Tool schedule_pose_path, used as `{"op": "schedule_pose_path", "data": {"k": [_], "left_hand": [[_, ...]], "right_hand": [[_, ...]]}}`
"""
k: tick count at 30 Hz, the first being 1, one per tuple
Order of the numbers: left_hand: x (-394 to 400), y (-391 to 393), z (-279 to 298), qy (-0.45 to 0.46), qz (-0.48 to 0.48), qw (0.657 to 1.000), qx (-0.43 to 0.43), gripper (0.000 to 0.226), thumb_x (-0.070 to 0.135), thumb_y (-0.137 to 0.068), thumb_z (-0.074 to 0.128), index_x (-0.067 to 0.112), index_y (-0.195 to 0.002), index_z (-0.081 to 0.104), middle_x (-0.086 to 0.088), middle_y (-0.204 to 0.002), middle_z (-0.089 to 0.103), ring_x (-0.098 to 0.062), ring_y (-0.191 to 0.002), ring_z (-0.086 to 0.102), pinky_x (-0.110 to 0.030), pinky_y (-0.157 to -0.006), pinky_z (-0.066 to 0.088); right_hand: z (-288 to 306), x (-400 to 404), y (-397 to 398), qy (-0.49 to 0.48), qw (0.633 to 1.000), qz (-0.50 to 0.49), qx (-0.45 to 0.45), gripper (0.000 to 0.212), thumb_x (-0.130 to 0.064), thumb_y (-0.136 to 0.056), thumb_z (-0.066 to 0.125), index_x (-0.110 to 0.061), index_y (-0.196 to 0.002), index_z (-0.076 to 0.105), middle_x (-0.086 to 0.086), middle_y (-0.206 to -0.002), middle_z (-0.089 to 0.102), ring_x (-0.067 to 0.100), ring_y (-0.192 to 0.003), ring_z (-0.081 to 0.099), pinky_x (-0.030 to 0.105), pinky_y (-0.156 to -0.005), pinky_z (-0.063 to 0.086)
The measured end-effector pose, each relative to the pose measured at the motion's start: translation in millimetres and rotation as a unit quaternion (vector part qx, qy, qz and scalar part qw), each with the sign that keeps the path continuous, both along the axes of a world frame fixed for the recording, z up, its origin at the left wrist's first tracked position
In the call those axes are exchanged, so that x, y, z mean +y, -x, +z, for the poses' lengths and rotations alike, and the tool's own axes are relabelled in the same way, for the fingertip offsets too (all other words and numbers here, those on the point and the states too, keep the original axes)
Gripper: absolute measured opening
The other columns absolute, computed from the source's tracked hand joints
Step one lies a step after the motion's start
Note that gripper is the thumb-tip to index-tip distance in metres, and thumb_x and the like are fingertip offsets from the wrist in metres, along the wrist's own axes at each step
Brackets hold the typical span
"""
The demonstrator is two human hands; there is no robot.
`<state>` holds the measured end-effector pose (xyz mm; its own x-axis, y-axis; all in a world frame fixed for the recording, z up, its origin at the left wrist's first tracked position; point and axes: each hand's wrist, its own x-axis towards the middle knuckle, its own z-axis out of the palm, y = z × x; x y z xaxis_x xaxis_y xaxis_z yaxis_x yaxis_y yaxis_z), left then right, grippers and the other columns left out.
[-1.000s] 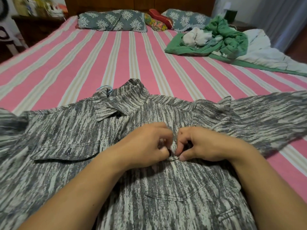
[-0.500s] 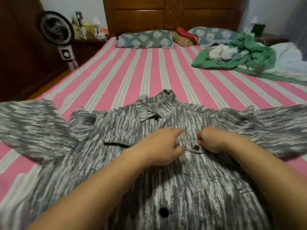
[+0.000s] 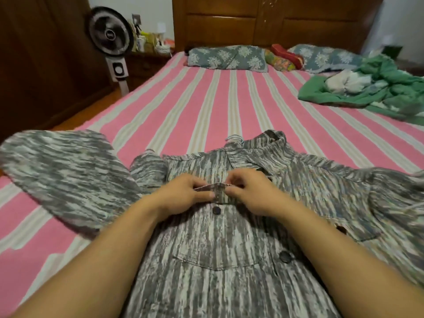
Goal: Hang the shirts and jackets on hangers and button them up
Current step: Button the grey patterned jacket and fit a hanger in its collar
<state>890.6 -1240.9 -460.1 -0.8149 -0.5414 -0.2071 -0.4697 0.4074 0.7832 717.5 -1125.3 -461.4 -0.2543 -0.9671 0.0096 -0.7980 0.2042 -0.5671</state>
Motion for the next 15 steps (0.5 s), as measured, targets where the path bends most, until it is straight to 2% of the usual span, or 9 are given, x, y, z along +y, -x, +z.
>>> {"op": "schedule_pose_path", "data": {"k": [2,4,5,7,10,12,15], "left_hand": [[-5,2,-8,-0.055,0.027,0.998,0.004,0.019,0.028,-0.093,0.073,0.018,-0.078,0.076,0.003,-0.064,0.061,-0.011,-0.057,0.049,-0.026,-0.057,0.035],[-7,8,-11,-0.119,0.054,0.991,0.008,0.018,0.025,-0.095,0.071,0.008,-0.091,0.076,-0.003,-0.074,0.066,-0.016,-0.065,0.055,-0.029,-0.067,0.041],[-9,10,-10,-0.141,0.067,0.988,0.011,0.020,0.024,-0.095,0.070,0.005,-0.097,0.074,-0.004,-0.079,0.068,-0.017,-0.069,0.058,-0.031,-0.072,0.044],[-12,13,-11,-0.155,0.086,0.984,0.007,0.019,0.024,-0.095,0.071,0.007,-0.102,0.074,-0.001,-0.084,0.070,-0.016,-0.072,0.061,-0.031,-0.075,0.048],[-11,16,-13,-0.151,0.103,0.983,-0.002,0.016,0.023,-0.096,0.069,0.011,-0.105,0.072,-0.001,-0.080,0.069,-0.016,-0.068,0.063,-0.029,-0.067,0.047],[-9,16,-11,-0.173,0.094,0.980,-0.006,0.014,0.021,-0.098,0.066,0.009,-0.099,0.073,-0.005,-0.080,0.069,-0.019,-0.066,0.063,-0.031,-0.066,0.048],[-10,9,-7,-0.233,0.056,0.971,0.001,0.018,0.018,-0.099,0.063,0.001,-0.100,0.068,-0.015,-0.090,0.064,-0.027,-0.081,0.058,-0.040,-0.076,0.049]], "right_hand": [[-7,-1,5,0.021,0.999,-0.007,-0.046,0.015,-0.026,-0.093,0.069,-0.030,-0.093,0.054,-0.003,-0.085,0.063,0.015,-0.075,0.058,0.040,-0.072,0.050],[-3,0,4,0.032,0.999,0.033,-0.016,0.021,-0.021,-0.092,0.070,-0.033,-0.096,0.053,-0.010,-0.093,0.060,0.009,-0.083,0.057,0.037,-0.076,0.050],[2,3,2,0.033,0.998,0.055,0.003,0.019,-0.025,-0.090,0.073,-0.035,-0.096,0.057,-0.014,-0.103,0.056,0.005,-0.094,0.055,0.034,-0.085,0.049],[13,12,-5,0.002,0.995,0.102,0.021,0.019,-0.046,-0.081,0.078,-0.039,-0.094,0.067,-0.020,-0.121,0.043,0.002,-0.117,0.043,0.029,-0.102,0.040],[11,22,-17,-0.050,0.988,0.122,0.086,0.034,-0.062,-0.075,0.075,-0.038,-0.100,0.073,-0.017,-0.139,0.030,0.006,-0.134,0.025,0.034,-0.113,0.031],[8,22,-25,-0.036,0.987,0.107,0.117,0.031,-0.060,-0.079,0.072,-0.038,-0.101,0.074,-0.015,-0.145,0.029,0.009,-0.136,0.022,0.041,-0.116,0.032],[6,21,-34,-0.042,0.986,0.090,0.135,0.023,-0.053,-0.087,0.067,-0.037,-0.103,0.074,-0.016,-0.150,0.028,0.009,-0.140,0.018,0.044,-0.119,0.030]]}}
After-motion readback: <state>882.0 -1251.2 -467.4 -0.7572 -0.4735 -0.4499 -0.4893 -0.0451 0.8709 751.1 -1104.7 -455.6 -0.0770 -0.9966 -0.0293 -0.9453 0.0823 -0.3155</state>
